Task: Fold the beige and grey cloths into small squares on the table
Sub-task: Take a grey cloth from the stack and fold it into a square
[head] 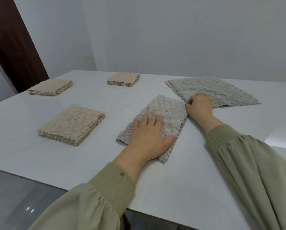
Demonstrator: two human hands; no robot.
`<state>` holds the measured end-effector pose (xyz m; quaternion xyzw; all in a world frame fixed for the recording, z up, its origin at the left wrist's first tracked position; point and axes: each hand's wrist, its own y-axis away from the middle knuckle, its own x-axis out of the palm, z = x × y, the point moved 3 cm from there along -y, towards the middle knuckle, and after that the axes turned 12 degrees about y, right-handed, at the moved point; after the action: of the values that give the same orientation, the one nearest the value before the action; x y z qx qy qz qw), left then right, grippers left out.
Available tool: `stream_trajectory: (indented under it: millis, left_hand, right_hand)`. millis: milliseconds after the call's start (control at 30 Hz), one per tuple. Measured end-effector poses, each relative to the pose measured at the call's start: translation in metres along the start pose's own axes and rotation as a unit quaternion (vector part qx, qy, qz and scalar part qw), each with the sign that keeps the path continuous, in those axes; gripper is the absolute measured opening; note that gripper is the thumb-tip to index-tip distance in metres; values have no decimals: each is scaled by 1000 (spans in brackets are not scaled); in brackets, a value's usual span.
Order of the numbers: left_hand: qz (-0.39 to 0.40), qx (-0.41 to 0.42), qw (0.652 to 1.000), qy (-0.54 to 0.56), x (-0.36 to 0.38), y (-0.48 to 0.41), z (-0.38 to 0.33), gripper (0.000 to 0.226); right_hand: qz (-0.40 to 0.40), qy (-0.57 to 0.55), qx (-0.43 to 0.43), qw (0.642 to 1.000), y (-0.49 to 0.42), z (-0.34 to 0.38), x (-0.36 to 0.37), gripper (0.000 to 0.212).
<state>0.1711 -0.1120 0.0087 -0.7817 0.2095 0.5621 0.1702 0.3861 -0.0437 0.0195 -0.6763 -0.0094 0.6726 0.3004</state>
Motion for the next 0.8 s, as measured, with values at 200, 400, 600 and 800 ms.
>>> stream_trajectory:
  millis: [200, 400, 600, 800]
  left_hand:
    - [25, 17, 999, -9, 2, 5, -3, 81]
    - [-79, 100, 986, 109, -14, 9, -2, 45]
    - [-103, 149, 951, 252, -34, 23, 32, 12]
    - [-30, 70, 952, 296, -44, 39, 73, 17]
  right_hand:
    - [-34, 56, 9, 998, -7, 3, 1, 24]
    - [-82, -52, -27, 995, 10, 11, -11, 31]
    - [-10, -230, -78, 970, 64, 33, -36, 36]
    - [131, -101, -211, 963, 106, 48, -37, 47]
